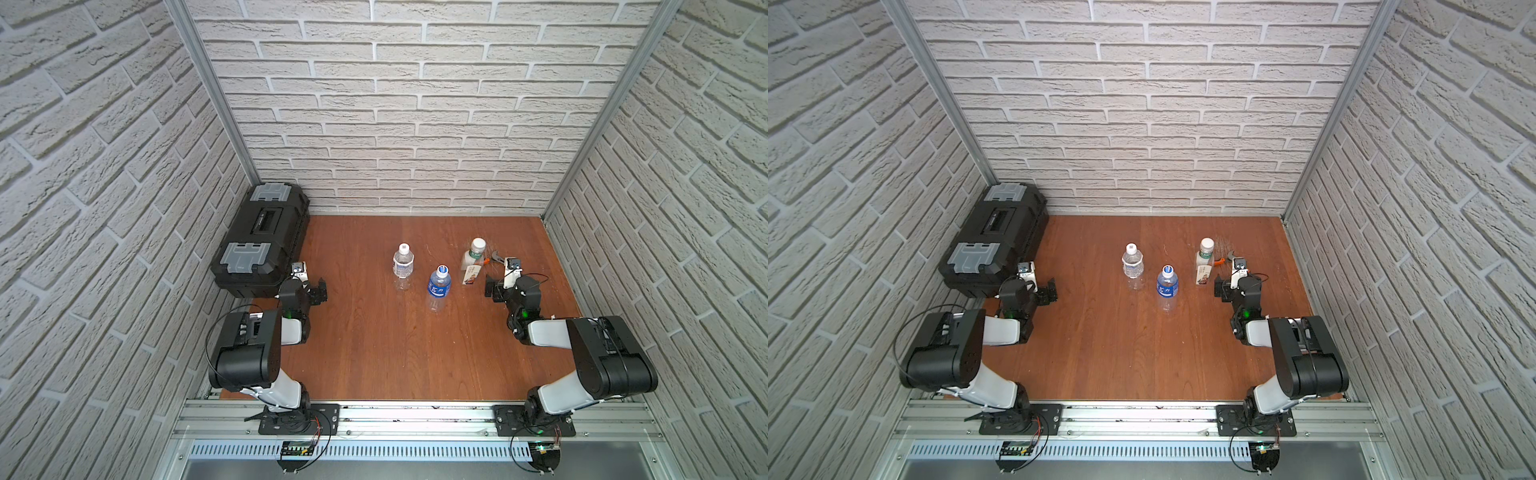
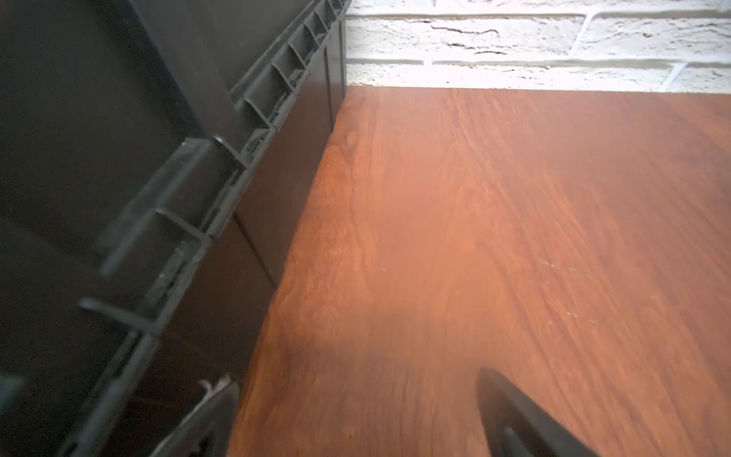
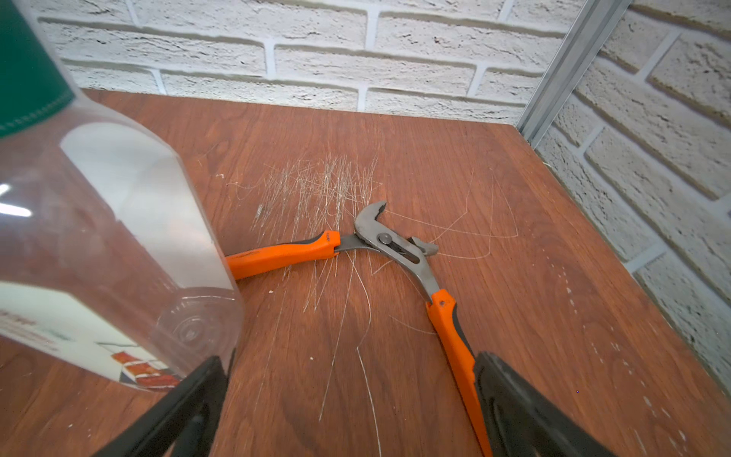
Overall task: Screw on the bottle caps
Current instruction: Reset both arms
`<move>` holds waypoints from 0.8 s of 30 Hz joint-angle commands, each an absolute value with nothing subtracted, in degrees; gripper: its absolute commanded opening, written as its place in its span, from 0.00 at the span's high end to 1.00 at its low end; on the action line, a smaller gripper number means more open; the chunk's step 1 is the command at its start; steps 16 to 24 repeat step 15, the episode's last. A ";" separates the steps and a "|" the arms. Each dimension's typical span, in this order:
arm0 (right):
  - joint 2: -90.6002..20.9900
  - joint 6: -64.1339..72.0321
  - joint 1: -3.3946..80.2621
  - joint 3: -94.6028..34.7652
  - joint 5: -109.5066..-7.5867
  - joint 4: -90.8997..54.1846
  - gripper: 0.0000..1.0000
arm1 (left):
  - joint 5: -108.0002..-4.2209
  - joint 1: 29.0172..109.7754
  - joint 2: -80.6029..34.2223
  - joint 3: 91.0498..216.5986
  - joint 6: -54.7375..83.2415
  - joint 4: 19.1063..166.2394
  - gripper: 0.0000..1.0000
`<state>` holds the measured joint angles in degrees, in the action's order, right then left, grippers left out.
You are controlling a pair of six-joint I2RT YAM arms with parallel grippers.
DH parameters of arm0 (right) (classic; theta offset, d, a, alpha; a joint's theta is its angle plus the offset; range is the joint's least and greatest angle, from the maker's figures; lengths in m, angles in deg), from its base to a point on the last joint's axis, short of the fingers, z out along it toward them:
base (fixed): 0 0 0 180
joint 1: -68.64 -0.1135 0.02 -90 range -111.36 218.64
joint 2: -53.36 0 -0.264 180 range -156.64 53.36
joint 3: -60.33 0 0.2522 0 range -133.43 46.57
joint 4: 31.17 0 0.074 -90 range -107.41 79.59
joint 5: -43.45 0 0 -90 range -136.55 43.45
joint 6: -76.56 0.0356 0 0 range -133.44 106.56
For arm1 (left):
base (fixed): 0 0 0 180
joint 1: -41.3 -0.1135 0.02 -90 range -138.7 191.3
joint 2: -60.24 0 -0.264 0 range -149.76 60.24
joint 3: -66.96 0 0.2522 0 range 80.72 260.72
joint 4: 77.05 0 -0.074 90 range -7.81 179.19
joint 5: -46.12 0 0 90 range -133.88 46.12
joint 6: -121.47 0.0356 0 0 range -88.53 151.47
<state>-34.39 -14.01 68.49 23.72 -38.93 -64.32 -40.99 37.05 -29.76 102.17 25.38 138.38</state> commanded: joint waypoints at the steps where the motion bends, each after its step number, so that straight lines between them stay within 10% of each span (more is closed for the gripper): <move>1: -33.53 -13.43 68.64 23.63 -39.43 -64.88 0.00 | -41.78 36.47 -29.51 103.05 25.28 140.93 0.02; 24: -33.48 -13.57 68.41 23.28 -39.23 -63.95 0.00 | -40.17 37.50 -29.49 103.00 25.90 140.79 0.02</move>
